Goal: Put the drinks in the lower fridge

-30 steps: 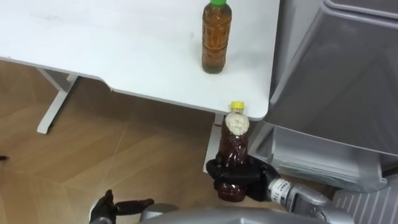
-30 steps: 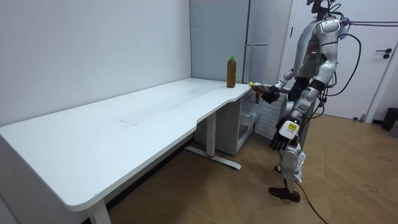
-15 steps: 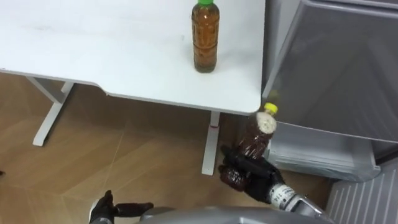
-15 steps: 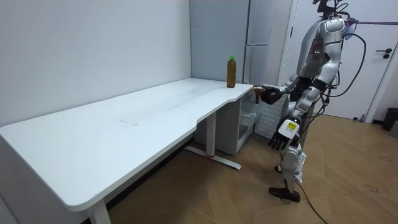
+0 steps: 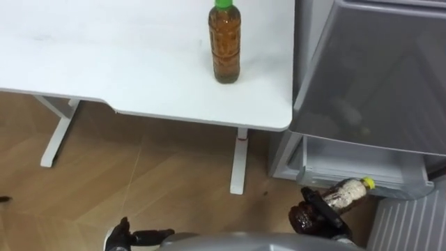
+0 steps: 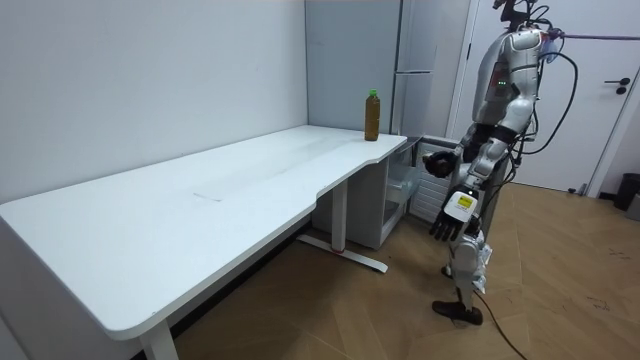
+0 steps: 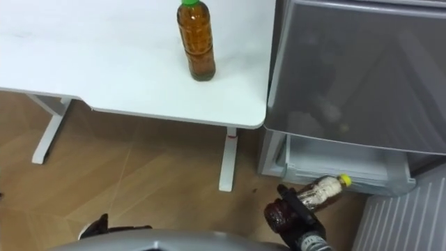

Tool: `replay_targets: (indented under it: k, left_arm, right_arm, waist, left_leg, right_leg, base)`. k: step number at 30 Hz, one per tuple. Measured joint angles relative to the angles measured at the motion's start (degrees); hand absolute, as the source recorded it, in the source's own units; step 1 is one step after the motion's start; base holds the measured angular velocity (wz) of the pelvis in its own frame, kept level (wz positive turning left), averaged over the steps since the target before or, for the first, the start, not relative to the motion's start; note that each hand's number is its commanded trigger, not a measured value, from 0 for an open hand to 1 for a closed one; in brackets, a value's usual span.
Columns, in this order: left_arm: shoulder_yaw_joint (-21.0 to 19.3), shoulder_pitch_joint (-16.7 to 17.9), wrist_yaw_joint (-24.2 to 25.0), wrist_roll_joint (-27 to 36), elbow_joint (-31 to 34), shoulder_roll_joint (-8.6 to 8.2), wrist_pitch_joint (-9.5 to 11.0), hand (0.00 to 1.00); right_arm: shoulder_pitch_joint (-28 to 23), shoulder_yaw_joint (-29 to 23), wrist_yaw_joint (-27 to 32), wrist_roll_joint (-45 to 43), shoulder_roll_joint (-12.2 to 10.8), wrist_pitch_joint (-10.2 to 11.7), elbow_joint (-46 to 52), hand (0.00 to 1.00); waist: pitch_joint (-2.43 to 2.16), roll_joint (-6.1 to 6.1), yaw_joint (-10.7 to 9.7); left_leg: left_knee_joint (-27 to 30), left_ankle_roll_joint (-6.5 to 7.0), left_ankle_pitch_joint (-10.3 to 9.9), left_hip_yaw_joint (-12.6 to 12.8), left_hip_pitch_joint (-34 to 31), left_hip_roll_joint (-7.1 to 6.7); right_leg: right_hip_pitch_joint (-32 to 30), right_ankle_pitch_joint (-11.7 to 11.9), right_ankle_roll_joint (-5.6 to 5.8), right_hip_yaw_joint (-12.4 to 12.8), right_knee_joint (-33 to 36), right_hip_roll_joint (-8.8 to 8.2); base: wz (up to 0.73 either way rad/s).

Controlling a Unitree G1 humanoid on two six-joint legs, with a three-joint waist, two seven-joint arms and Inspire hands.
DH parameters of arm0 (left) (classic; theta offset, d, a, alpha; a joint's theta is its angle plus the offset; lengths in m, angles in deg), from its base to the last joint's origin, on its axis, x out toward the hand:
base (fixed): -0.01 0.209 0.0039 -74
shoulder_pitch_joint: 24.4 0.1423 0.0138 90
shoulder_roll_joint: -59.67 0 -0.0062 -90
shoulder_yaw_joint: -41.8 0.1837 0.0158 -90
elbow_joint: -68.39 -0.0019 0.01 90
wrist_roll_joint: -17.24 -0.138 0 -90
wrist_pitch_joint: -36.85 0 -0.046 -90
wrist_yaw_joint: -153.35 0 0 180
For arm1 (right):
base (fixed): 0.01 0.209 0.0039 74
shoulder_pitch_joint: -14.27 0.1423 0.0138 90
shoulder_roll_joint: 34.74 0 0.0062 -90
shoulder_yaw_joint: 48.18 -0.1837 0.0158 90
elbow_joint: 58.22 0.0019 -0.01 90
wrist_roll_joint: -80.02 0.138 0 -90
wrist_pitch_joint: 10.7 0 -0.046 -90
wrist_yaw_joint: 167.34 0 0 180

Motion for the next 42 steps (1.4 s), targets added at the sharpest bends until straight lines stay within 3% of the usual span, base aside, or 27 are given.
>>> replay_targets:
  k: [11, 24, 33, 38, 42]
  left_arm:
    - [0.09, 0.4, -0.11, 0.0, 0.1, 0.0, 0.41, 0.0]
    - [-0.14, 0.66, 0.47, 0.0, -0.37, 0.15, 0.53, 0.0]
    - [-0.12, 3.25, 1.69, -0.12, -0.46, 0.99, 0.36, 0.0]
    - [-0.62, 3.21, 2.97, -3.0, -0.39, 1.11, 0.14, 0.0]
    - [-2.03, 3.07, 4.68, -6.78, -0.39, 1.35, -1.27, 0.0]
  right_arm:
    - [0.21, -1.34, 4.01, 5.11, -0.79, 0.24, -0.23, 1.0]
    - [0.97, -4.12, 5.66, 11.61, -1.77, 0.13, -0.24, 1.0]
    - [1.86, -6.31, 5.46, 11.61, -1.84, -0.2, -1.77, 1.0]
    - [3.5, -8.63, 5.47, 12.49, -1.71, -0.32, -1.83, 1.0]
    - [5.35, -11.09, 5.51, 13.36, -1.46, -0.62, -2.28, 1.0]
  waist:
    - [-0.2, -0.1, 0.13]
    - [-0.06, -0.25, 0.05]
    - [0.08, -0.31, -2.26]
    - [0.13, -0.28, -2.38]
    - [0.16, -0.41, -2.4]
  left_leg:
    - [0.17, 0.03, 0.01, 0.17, -0.57, -0.03]
    - [0.04, 0.03, 0.0, 0.69, 0.78, -0.02]
    - [0.11, 0.04, 0.01, -0.17, 0.78, -0.22]
    - [0.14, 0.04, 0.02, -0.33, 0.81, -0.22]
    - [0.19, 0.04, 0.02, -0.31, 0.79, -0.24]
  right_leg:
    - [-0.89, -0.03, 0.04, 0.22, -0.07, -0.02]
    - [0.55, -0.17, 0.21, 0.48, -0.12, -0.07]
    - [1.23, -0.17, 0.22, 0.32, -0.93, -0.06]
    - [1.18, -0.17, 0.22, 0.07, -1.05, -0.05]
    - [1.25, -0.17, 0.22, 0.11, -0.97, -0.06]
  base:
    - [0.0]
    - [0.0]
    - [0.03]
    - [0.01]
    - [0.0]
